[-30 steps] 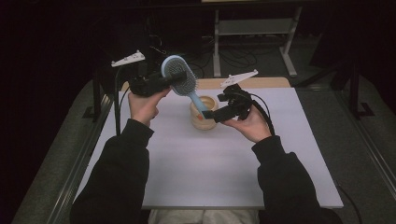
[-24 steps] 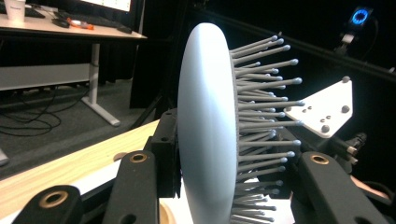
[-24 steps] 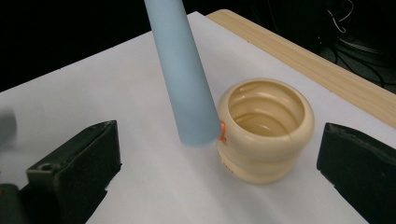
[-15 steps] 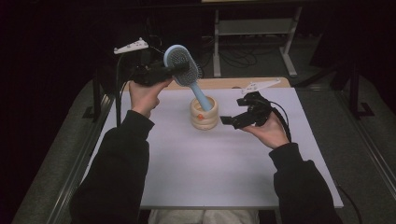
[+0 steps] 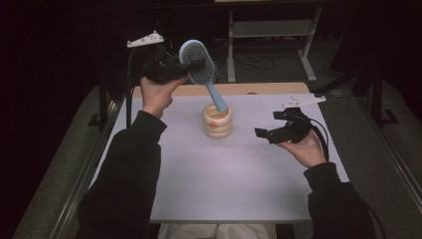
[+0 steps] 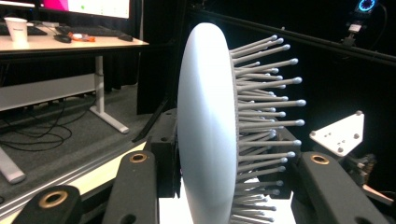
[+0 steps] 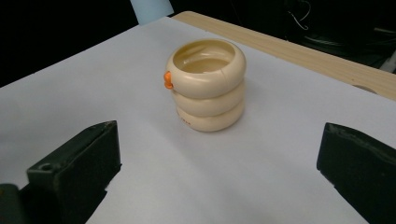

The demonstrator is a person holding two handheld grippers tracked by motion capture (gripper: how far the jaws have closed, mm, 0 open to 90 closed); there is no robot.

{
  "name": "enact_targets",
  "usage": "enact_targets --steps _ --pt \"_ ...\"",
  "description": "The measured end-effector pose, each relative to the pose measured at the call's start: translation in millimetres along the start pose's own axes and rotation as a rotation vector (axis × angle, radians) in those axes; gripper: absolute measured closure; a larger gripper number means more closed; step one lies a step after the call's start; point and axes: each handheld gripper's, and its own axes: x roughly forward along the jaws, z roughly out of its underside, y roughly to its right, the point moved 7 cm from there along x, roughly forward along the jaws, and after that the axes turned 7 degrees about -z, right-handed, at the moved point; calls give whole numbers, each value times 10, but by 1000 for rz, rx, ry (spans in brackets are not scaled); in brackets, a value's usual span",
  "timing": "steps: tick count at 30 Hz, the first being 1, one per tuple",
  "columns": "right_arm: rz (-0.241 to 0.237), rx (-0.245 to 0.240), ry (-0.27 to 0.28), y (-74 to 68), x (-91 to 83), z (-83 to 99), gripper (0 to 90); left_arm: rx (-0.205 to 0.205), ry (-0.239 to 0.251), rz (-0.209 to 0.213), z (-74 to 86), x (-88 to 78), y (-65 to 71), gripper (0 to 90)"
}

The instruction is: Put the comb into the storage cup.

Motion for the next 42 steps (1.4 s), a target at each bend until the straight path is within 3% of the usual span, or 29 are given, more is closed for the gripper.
enact_targets --steps 12,30,42 --pt "0 45 43 130 -249 254 0 33 -12 -32 -25 76 -97 568" --pt "43 54 103 222 -536 608 0 49 -45 -73 83 229 -244 567" --pt "67 73 89 225 -632 841 0 66 -73 -84 194 368 -283 565"
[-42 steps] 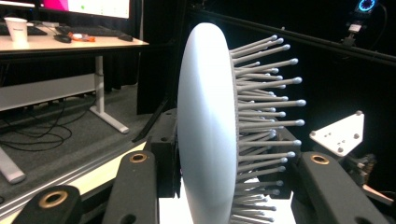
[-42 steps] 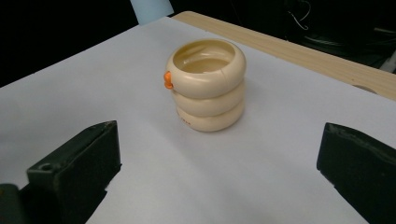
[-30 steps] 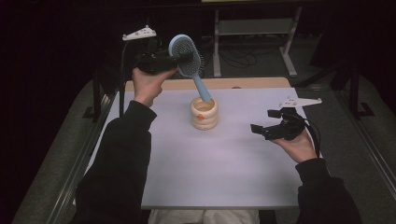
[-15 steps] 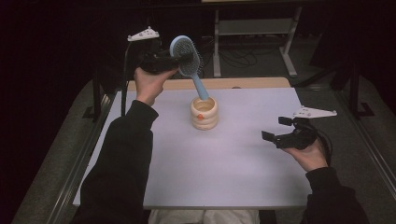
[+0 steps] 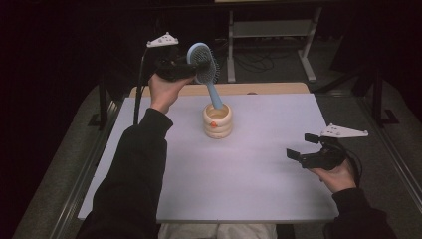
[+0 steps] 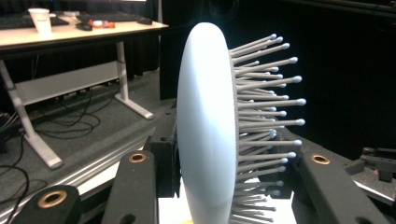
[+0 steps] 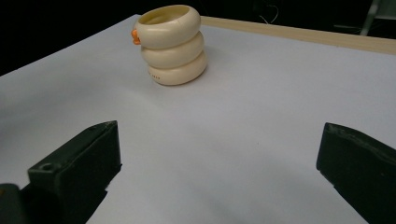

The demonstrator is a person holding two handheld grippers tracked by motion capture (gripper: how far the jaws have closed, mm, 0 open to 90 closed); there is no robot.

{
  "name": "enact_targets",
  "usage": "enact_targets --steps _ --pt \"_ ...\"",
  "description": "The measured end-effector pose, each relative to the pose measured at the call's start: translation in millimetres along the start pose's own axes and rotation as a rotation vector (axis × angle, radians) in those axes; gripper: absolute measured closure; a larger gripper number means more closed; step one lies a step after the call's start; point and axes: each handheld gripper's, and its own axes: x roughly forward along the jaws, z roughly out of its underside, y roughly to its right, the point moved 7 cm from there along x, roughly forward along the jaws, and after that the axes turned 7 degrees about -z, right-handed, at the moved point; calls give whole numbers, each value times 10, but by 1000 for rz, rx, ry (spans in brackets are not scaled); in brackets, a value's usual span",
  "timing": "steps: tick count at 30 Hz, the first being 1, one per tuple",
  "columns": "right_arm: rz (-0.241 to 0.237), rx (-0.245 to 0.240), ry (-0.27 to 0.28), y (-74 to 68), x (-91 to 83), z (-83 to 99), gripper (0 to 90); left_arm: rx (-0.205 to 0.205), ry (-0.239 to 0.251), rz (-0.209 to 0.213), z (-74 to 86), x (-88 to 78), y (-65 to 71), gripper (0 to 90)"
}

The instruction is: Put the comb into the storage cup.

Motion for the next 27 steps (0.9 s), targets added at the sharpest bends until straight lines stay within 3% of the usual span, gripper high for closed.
enact_targets --steps 4,18,27 --pt "5 7 4 7 -23 37 0 -27 -2 -3 74 37 -49 566" --pt "4 12 -1 2 -47 90 20 -53 -18 -22 364 175 -169 565" --pt "25 -6 4 1 -92 120 19 -47 -34 -39 525 268 -201 565"
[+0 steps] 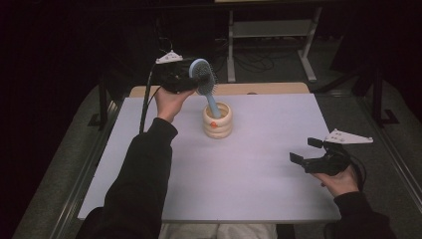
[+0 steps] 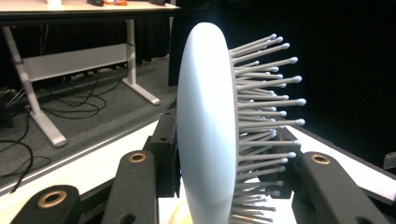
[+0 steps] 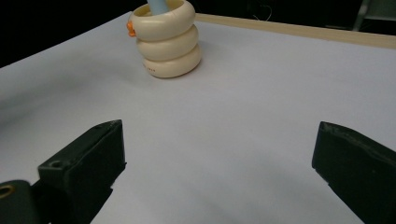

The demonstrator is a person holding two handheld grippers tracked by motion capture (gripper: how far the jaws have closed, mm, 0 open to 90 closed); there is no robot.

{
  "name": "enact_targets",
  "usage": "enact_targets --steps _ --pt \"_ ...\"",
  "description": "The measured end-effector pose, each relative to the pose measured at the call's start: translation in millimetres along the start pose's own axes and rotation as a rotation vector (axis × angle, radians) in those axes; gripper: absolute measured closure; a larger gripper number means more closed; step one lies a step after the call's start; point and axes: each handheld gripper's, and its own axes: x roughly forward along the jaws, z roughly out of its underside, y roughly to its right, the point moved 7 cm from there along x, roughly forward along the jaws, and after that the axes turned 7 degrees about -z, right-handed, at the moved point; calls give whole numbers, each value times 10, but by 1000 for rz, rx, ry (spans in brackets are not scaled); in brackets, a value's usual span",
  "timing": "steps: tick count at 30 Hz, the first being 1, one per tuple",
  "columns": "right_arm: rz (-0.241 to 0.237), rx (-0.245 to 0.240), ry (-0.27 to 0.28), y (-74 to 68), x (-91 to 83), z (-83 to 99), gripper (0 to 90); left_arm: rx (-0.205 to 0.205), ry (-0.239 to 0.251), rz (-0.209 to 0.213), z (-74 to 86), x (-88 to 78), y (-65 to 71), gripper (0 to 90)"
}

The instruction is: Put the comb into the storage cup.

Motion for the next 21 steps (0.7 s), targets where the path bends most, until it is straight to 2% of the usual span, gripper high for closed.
enact_targets --steps 12,21 --pt "21 -12 -3 -2 -44 55 3 11 -26 -5 171 110 20 564" --pt "25 -14 -8 -6 -35 79 0 -10 -39 -2 321 172 -8 564"
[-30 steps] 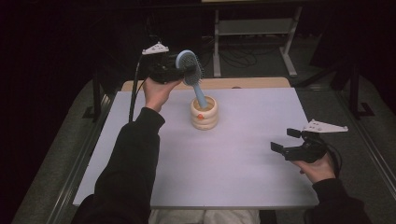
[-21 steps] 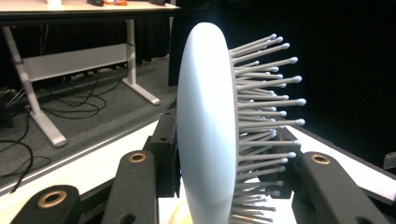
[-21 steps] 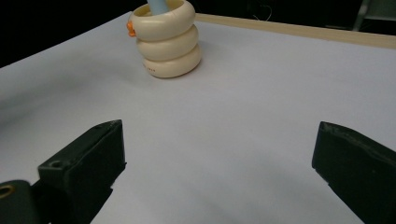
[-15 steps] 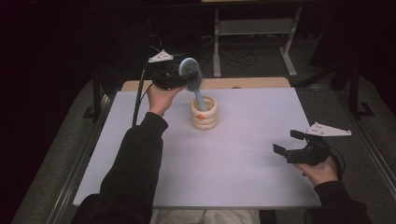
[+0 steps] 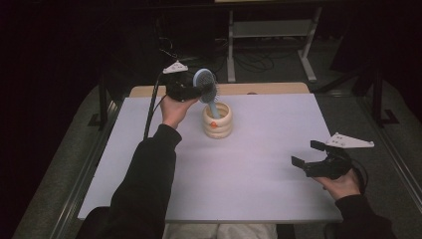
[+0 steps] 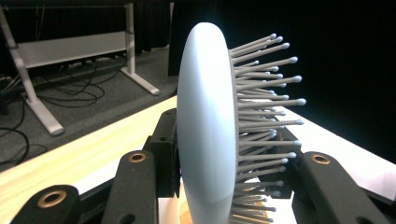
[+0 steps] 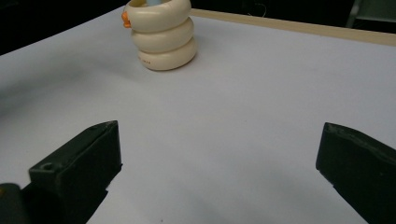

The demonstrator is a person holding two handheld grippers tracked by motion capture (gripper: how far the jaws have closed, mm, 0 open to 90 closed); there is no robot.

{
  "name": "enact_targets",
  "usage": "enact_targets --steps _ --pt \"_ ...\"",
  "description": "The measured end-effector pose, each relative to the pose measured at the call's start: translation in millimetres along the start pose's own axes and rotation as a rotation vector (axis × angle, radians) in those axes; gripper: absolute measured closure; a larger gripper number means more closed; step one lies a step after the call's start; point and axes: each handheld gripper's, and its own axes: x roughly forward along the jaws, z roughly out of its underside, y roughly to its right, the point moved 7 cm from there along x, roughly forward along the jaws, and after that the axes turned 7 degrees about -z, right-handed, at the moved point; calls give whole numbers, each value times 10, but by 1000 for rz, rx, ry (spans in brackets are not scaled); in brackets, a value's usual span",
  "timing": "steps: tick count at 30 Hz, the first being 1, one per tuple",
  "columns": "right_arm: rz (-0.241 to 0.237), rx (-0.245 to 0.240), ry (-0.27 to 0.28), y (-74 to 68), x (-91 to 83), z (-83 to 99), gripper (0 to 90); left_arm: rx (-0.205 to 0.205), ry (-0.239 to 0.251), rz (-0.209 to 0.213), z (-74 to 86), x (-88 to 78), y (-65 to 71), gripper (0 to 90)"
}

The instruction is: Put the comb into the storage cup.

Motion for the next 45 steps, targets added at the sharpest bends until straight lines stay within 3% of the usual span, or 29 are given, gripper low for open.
enact_targets --steps 11,18,25,28,34,45 --pt "4 -11 -11 -10 15 19 0 -47 -2 -10 150 32 -107 561" --pt "5 -11 -13 -7 23 24 0 -124 23 -2 257 41 -183 558" --pt "4 -13 -14 -11 24 26 0 -135 25 -4 265 45 -187 543" --pt "5 -11 -16 -10 26 29 0 -153 21 9 282 58 -186 518" --pt "8 -9 -19 -5 26 34 0 -207 44 -6 301 66 -222 444" --pt "4 -9 -32 -10 59 54 0 -212 58 -41 309 -50 -294 325"
